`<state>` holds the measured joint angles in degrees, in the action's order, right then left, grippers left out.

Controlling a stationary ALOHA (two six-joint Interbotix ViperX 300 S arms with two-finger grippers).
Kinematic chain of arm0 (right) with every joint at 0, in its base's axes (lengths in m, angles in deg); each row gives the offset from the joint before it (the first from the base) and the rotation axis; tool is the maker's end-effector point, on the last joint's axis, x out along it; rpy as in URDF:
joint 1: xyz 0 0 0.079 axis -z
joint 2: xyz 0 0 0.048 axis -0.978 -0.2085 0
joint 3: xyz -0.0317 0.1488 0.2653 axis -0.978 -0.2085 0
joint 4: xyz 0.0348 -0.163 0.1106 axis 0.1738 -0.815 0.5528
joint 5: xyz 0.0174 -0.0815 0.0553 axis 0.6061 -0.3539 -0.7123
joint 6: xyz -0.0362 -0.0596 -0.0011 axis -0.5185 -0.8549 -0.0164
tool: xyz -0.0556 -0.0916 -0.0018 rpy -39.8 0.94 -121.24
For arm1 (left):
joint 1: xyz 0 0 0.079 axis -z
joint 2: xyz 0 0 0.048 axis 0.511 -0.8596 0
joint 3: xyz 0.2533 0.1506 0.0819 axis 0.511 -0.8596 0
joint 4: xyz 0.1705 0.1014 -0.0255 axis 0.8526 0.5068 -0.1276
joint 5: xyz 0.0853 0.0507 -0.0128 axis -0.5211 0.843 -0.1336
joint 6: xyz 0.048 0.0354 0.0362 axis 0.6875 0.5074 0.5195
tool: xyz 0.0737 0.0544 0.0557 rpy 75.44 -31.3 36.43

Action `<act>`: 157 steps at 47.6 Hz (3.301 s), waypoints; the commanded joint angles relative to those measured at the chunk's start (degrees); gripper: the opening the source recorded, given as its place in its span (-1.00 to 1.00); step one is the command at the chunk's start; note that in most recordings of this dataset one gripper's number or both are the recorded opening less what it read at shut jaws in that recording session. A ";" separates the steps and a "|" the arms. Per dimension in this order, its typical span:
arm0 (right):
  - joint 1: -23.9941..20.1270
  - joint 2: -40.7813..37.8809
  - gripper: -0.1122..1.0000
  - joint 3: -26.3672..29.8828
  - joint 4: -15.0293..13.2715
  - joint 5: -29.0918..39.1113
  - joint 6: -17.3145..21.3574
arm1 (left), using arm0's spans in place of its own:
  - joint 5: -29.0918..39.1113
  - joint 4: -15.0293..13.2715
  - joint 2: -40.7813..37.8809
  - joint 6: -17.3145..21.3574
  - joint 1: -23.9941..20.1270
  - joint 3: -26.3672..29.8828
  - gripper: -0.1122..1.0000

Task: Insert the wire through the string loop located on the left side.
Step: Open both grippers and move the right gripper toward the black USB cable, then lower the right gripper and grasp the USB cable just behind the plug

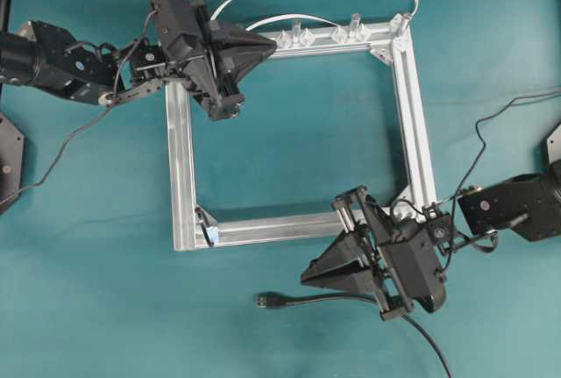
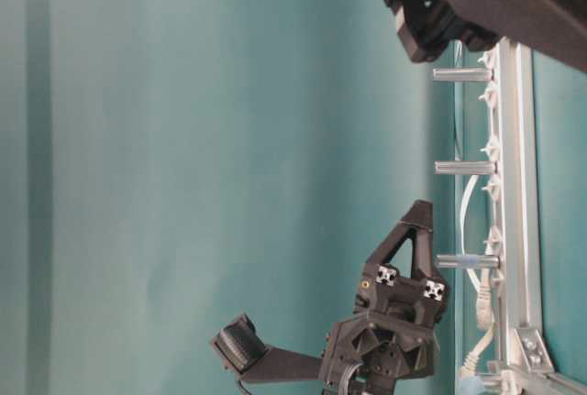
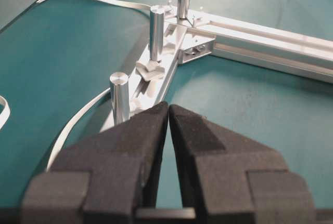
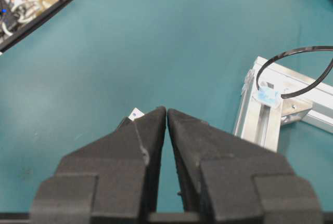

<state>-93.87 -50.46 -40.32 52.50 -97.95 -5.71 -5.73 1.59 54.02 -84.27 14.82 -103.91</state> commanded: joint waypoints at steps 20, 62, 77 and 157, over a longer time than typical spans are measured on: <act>2.90 -2.11 -0.80 -0.18 4.75 1.76 0.26 | 11.95 2.99 3.25 1.23 1.49 1.41 -0.80; 0.79 2.81 -0.80 1.32 10.99 7.12 4.04 | 26.81 2.99 15.73 3.87 2.81 -2.29 0.54; 0.79 3.52 -0.54 2.64 11.07 9.23 3.96 | 30.76 2.99 18.54 5.80 2.90 -3.25 0.55; -10.63 0.44 0.24 8.61 46.85 12.30 -16.26 | 36.39 2.90 26.19 -1.49 5.36 -10.72 0.80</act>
<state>-103.98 -50.54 -33.38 99.08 -85.39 -21.89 30.92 4.40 78.45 -85.58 20.10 -114.45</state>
